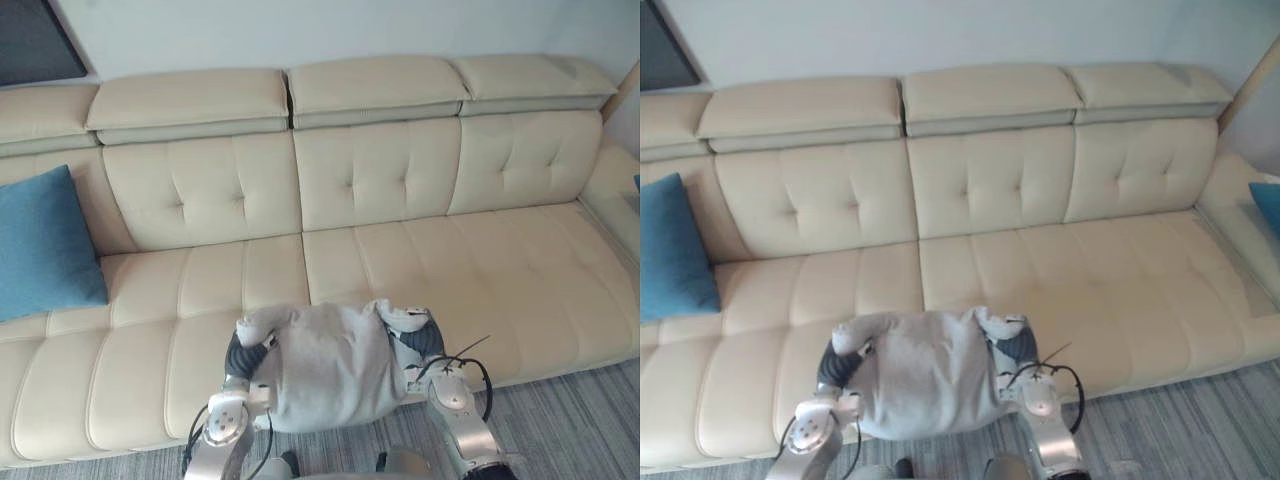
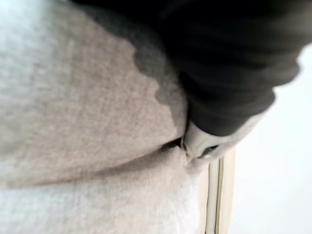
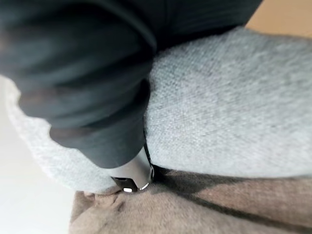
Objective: Pick up cushions and gather them together orderly.
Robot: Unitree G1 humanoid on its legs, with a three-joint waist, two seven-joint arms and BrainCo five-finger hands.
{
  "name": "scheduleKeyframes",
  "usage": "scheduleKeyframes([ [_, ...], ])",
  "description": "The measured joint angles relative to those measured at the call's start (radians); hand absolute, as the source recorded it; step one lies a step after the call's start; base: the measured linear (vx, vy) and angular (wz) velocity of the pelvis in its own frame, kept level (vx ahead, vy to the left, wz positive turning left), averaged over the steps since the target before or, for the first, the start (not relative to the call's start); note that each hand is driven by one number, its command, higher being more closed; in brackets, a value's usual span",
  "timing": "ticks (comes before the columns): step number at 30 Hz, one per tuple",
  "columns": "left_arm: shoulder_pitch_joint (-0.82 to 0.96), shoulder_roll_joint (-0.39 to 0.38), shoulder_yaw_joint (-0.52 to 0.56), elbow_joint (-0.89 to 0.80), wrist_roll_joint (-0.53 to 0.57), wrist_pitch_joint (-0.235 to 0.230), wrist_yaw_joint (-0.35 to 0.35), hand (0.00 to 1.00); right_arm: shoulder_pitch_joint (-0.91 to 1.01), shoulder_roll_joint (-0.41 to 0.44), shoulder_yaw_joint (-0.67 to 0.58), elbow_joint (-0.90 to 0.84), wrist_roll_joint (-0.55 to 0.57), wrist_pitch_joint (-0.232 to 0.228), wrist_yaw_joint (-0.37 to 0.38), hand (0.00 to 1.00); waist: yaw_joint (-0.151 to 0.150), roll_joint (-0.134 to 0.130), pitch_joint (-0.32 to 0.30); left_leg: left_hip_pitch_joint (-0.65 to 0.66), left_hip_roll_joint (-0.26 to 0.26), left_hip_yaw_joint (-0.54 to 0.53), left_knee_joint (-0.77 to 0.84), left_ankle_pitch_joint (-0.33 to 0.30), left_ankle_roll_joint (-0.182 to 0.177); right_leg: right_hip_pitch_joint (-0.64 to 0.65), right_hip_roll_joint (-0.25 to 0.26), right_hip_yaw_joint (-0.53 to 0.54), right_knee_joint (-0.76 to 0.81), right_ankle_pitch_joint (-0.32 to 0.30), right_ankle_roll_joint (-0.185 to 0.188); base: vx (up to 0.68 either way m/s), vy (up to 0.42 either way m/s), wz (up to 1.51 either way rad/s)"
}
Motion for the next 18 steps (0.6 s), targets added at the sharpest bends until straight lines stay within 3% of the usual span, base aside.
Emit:
scheduleKeyframes([
  [1,-0.001,-0.016,-0.006,0.001,0.0,0.001,-0.001,1.0,0.003,-0.02,-0.007,0.001,0.0,0.0,0.001,1.0,-0.003,0.028,0.0,0.0,0.02,-0.026,-0.002,0.005,-0.009,0.034,0.021,-0.002,-0.046,0.02,-0.005,0.15,-0.123,0.17],
  [3,-0.003,-0.031,-0.008,0.003,0.009,0.0,-0.009,1.0,0.008,-0.03,-0.021,0.001,0.0,0.003,0.003,1.0,0.0,0.052,-0.001,0.02,0.036,-0.061,-0.023,0.015,-0.025,0.087,0.044,-0.03,-0.107,0.034,-0.021,0.12,-0.11,0.18],
  [9,-0.005,-0.033,-0.045,0.019,0.03,0.012,-0.03,1.0,0.05,-0.015,-0.084,0.001,0.003,0.003,0.005,1.0,-0.004,0.051,-0.003,0.051,0.073,-0.144,-0.101,0.048,-0.07,0.178,0.097,-0.094,-0.24,0.076,-0.046,0.02,-0.093,0.28],
  [18,-0.05,-0.027,-0.033,0.023,0.047,0.023,-0.012,1.0,0.014,-0.01,-0.088,0.001,0.003,0.011,0.009,1.0,0.007,0.051,-0.004,0.067,0.06,-0.174,-0.149,0.067,-0.07,0.252,0.098,-0.105,-0.387,0.16,-0.041,-0.06,0.012,0.08],
])
